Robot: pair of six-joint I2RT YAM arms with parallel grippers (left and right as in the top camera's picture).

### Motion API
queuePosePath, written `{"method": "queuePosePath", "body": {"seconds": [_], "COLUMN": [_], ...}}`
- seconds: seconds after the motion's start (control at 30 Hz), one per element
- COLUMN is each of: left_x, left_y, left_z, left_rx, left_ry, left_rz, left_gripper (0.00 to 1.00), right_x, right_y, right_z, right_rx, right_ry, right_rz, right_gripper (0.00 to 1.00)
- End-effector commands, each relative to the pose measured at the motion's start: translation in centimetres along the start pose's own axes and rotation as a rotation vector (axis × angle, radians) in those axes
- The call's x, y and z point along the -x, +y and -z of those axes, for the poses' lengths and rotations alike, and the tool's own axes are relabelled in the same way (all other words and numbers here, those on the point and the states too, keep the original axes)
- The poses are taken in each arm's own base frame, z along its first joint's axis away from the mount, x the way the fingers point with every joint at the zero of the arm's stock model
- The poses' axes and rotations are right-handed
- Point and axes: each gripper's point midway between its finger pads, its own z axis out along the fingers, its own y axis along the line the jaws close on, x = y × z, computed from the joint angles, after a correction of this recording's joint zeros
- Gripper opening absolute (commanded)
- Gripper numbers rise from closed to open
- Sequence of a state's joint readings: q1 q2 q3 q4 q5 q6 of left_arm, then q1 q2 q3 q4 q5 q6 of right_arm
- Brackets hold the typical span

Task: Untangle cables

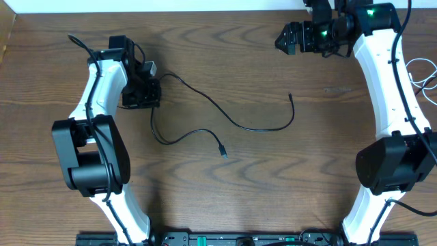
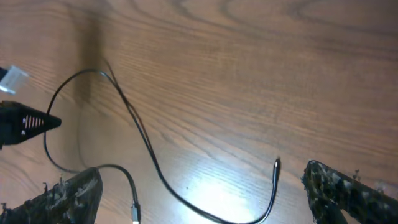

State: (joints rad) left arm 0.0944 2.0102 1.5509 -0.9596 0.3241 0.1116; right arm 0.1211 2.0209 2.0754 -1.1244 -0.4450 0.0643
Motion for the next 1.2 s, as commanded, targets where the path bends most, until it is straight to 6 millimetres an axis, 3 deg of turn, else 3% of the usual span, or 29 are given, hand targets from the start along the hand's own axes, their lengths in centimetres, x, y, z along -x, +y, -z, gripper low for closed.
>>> {"method": "queuePosePath", "body": {"seconds": [0.0,0.03,0.07,0.2,0.27,0.5,0.6,0.77,1.03,1.17], "left_x": [1.5,2.0,2.8,3.5,3.5,2.7,1.6,0.0,-3.1,-4.1], "left_y": [-3.3,-4.4,-7.0,-12.8,-13.9,-16.3,-17.6,-18.9,-20.9,-21.3], "left_z": [2.8,3.8,6.4,14.1,16.8,23.0,24.7,25.9,28.4,29.2], "left_rx": [-0.148,-0.199,-0.32,-0.588,-0.637,-0.737,-0.815,-0.928,-1.157,-1.222], "left_ry": [-0.099,-0.135,-0.218,-0.411,-0.465,-0.562,-0.565,-0.512,-0.4,-0.359], "left_rz": [-0.046,-0.061,-0.106,-0.227,-0.211,-0.165,-0.218,-0.243,-0.33,-0.345], "left_gripper": [0.08,0.07,0.08,0.07,0.07,0.07,0.07,0.08,0.07,0.08], "right_x": [-0.3,-0.4,-0.6,-0.7,-0.7,-0.8,-0.4,0.7,0.1,0.2], "right_y": [0.5,0.8,1.3,3.7,4.9,9.8,11.0,13.5,18.1,19.8], "right_z": [0.3,0.3,0.3,0.6,0.9,1.4,1.1,0.7,0.5,-0.1], "right_rx": [0.029,0.044,0.076,0.214,0.286,0.487,0.5,0.529,0.647,0.677], "right_ry": [0.011,0.015,0.022,0.027,0.025,0.005,-0.019,-0.096,-0.191,-0.224], "right_rz": [0.011,0.013,0.011,0.035,0.052,0.184,0.23,0.371,0.683,0.754], "right_gripper": [0.99,0.99,0.99,0.99,0.99,0.98,0.98,0.98,0.94,0.94]}}
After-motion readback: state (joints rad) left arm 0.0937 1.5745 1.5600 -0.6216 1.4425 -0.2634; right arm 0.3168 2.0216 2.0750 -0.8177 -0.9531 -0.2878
